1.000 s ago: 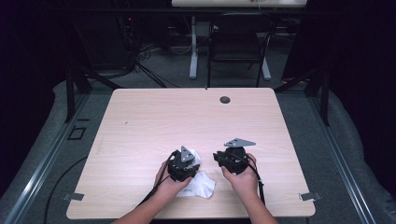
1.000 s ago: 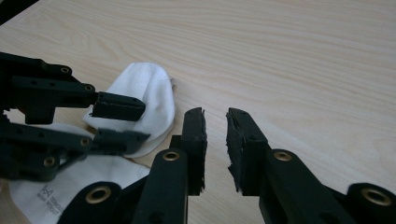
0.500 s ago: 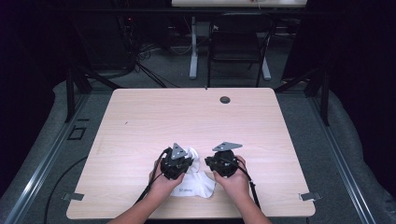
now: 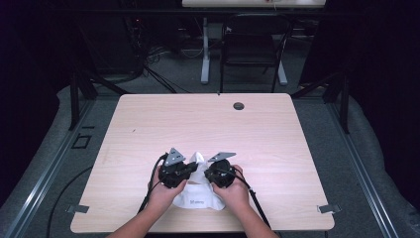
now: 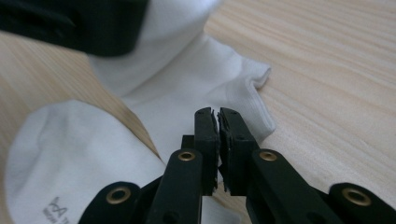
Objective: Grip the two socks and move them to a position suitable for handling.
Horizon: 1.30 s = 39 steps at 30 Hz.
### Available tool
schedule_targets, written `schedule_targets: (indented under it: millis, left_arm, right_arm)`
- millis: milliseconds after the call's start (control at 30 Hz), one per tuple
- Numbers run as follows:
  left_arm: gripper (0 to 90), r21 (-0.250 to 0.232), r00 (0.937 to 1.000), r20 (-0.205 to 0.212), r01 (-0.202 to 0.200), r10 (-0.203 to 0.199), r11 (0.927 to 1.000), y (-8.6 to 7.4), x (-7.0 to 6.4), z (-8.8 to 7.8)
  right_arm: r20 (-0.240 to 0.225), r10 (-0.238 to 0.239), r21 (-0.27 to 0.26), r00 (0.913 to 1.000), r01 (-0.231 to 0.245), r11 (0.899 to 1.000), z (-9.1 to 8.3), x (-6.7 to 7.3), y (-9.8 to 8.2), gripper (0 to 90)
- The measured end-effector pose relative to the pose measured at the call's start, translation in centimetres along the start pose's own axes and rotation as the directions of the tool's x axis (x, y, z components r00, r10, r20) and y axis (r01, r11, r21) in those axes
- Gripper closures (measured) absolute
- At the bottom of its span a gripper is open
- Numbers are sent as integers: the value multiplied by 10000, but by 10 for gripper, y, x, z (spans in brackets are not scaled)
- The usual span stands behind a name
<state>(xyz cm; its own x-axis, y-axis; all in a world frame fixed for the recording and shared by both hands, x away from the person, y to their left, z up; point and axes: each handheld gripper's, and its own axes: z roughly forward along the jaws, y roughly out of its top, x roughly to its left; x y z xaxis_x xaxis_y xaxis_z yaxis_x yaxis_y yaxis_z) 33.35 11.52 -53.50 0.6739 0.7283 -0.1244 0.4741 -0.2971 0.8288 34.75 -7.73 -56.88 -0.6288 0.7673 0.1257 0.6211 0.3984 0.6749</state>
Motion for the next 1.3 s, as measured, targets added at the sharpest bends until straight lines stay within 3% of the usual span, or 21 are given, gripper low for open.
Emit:
schedule_targets:
  millis: [100, 300, 667, 767, 867, 1067, 1167, 1300]
  left_arm:
    - [869, 62, 9999, -128, 82, -81, 9999, -2, 8, -5]
    - [856, 82, 9981, -510, 353, -348, 9993, -10, 21, -14]
    - [777, 966, 9946, -891, 623, -537, 9934, -37, 38, -19]
    - [715, 1081, 9927, -909, 886, -789, 9902, -42, 44, -20]
    - [657, 952, 9891, -1007, 1174, -1078, 9885, -43, 47, -22]
    - [631, 560, 9876, -1150, 1142, -1072, 9919, -33, 50, -27]
    - [634, 652, 9902, -1121, 914, -837, 9937, -28, 52, -20]
    - [642, 1367, 9901, -1140, 978, -824, 9858, -34, 54, -8]
  right_arm:
    - [241, -110, 238, 9996, 104, 9997, 3, -2, -3, 868]
    - [404, 97, 150, 9991, -103, 9998, -1, -10, -7, 877]
    - [652, 108, 197, 9978, -121, 9997, -10, -20, -13, 877]
    - [581, 59, 195, 9983, -71, 9998, -9, -20, -13, 875]
    - [553, 75, 162, 9984, -84, 9998, -9, -21, -13, 873]
    - [520, 97, 170, 9986, -106, 9998, -9, -22, -13, 867]
    - [499, 129, 132, 9987, -136, 9998, -9, -22, -14, 864]
    - [590, 80, 109, 9982, -86, 9999, -10, -23, -14, 860]
